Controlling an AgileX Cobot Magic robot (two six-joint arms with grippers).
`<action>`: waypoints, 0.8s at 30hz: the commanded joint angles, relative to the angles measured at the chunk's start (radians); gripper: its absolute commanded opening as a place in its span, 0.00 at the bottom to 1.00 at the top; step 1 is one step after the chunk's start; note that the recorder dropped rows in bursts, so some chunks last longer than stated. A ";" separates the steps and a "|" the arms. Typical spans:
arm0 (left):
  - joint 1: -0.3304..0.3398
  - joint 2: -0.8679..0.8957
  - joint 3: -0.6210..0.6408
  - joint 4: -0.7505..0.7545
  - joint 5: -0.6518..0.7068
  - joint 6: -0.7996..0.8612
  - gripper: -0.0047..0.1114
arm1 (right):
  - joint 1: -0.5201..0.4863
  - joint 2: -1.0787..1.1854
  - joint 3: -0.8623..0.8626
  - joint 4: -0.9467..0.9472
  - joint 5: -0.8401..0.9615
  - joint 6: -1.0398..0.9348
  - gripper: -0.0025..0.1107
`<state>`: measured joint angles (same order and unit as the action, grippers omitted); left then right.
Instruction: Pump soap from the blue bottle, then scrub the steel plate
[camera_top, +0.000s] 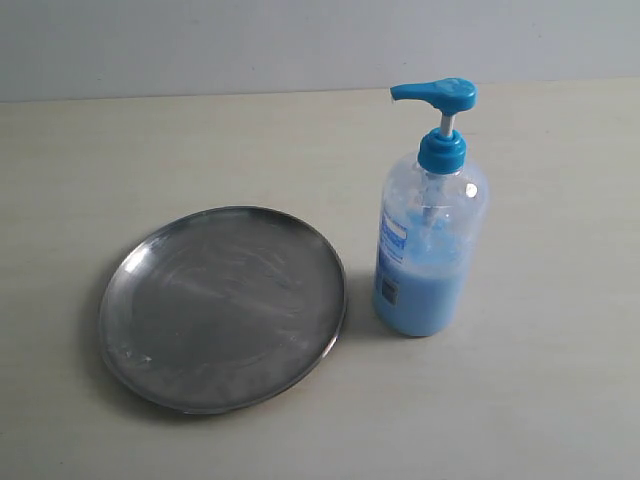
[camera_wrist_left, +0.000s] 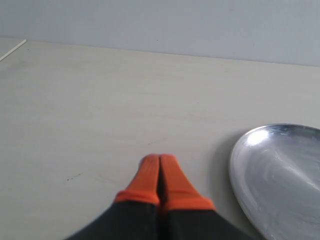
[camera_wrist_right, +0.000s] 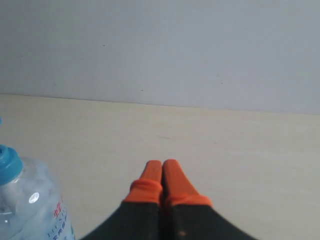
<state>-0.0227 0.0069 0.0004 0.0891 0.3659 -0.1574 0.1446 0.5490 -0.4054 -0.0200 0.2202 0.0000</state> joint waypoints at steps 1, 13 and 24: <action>0.002 -0.007 0.000 -0.003 -0.011 -0.003 0.04 | -0.004 0.095 -0.061 -0.006 -0.014 0.000 0.02; 0.002 -0.007 0.000 -0.003 -0.011 -0.003 0.04 | -0.004 0.250 -0.091 -0.006 -0.029 0.000 0.02; 0.002 -0.007 0.000 -0.003 -0.011 -0.003 0.04 | -0.004 0.250 -0.091 0.100 -0.058 0.000 0.02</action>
<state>-0.0227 0.0069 0.0004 0.0891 0.3659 -0.1574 0.1446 0.7945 -0.4883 0.0616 0.1810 0.0000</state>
